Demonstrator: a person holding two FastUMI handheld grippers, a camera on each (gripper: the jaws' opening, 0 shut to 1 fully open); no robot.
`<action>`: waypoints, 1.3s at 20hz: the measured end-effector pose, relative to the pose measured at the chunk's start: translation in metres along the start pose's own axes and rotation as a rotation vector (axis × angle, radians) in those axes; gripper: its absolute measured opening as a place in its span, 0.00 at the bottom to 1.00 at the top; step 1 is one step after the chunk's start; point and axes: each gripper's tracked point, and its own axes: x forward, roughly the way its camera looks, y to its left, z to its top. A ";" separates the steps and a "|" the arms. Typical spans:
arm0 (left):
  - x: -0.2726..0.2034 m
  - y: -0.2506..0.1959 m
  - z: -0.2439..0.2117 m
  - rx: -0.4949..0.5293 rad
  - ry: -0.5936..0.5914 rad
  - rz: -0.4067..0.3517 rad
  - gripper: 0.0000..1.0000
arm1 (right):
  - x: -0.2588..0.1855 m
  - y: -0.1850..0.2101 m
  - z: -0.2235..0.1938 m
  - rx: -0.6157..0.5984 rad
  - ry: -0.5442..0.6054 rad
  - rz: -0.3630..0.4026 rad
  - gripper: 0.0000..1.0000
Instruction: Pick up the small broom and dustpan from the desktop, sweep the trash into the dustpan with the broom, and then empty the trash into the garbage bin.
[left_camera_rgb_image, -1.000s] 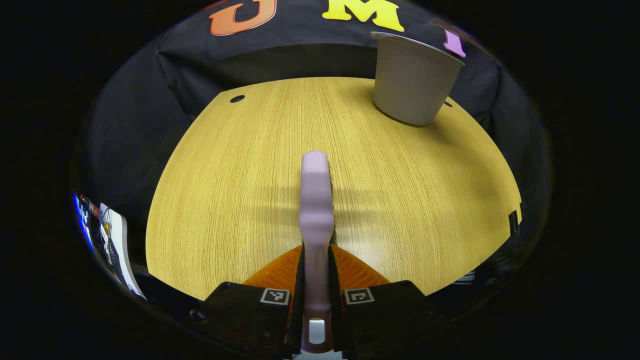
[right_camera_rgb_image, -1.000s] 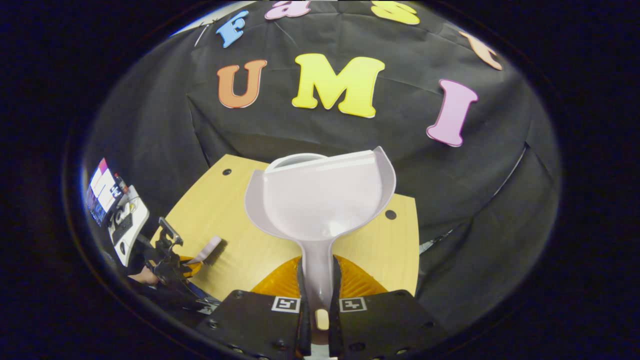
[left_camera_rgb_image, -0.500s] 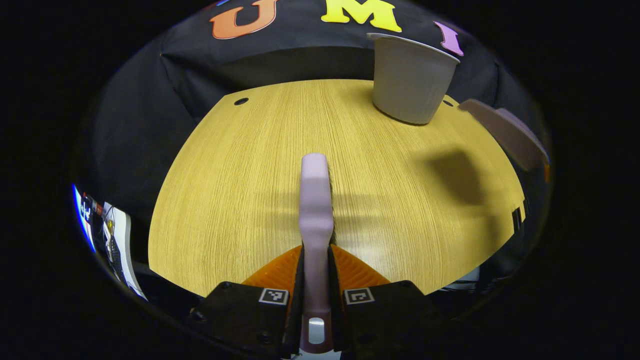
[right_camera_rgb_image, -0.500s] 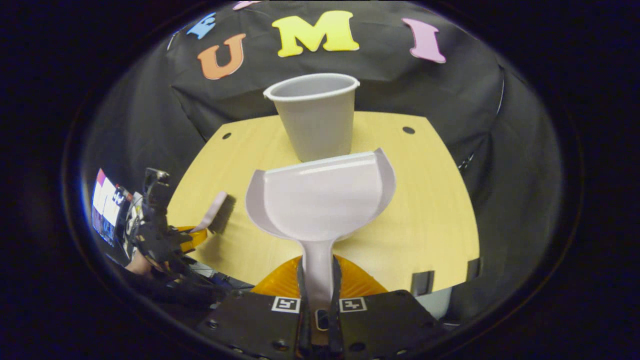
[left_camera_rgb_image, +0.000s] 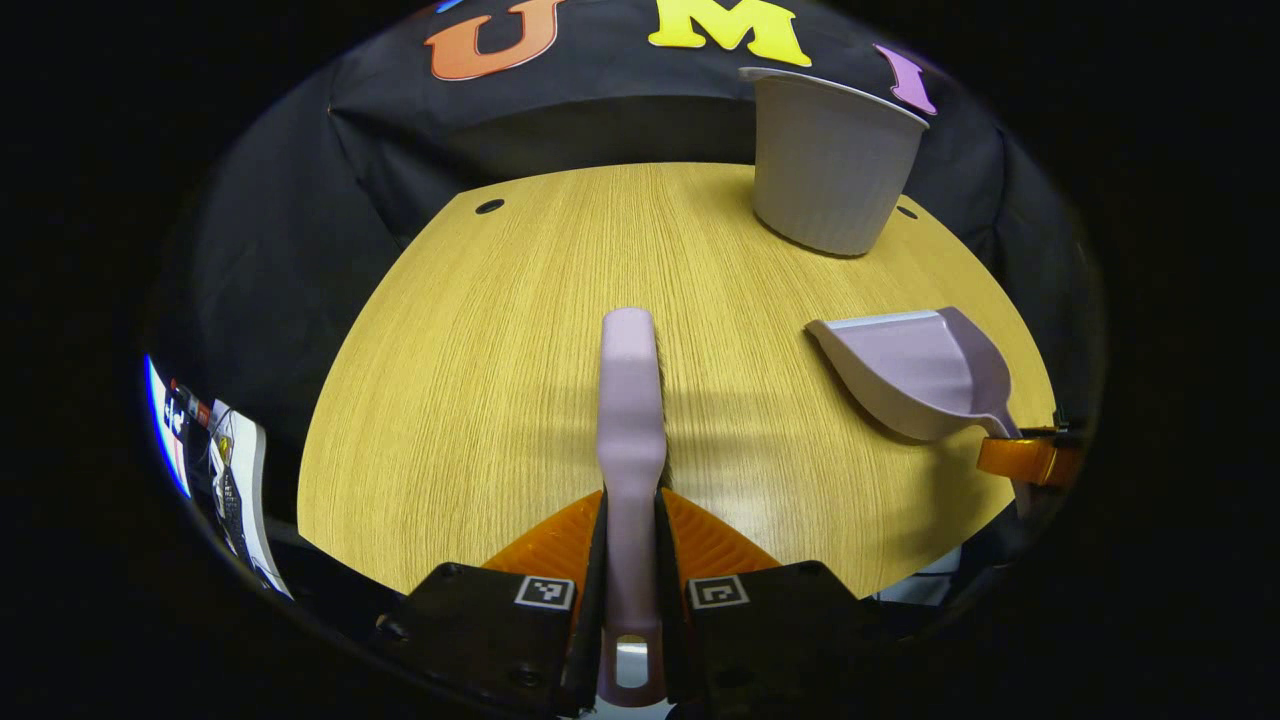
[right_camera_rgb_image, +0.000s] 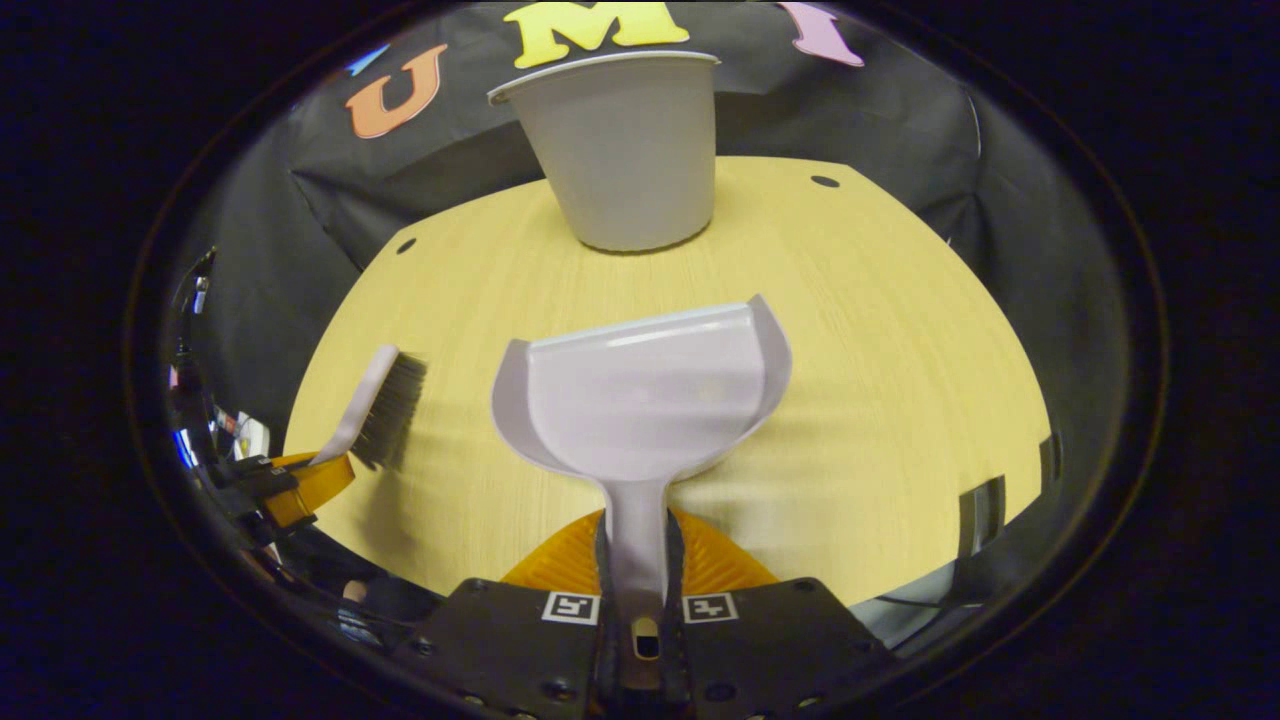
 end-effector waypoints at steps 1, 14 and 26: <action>-0.007 -0.002 0.006 0.003 -0.001 0.005 0.28 | 0.001 0.001 0.001 0.016 0.001 0.005 0.18; -0.018 0.007 0.008 -0.059 -0.015 0.028 0.86 | -0.018 -0.001 0.014 -0.022 -0.073 0.011 0.94; -0.074 0.024 0.031 -0.067 -0.166 0.090 0.94 | -0.065 0.005 0.029 0.003 -0.217 0.052 0.94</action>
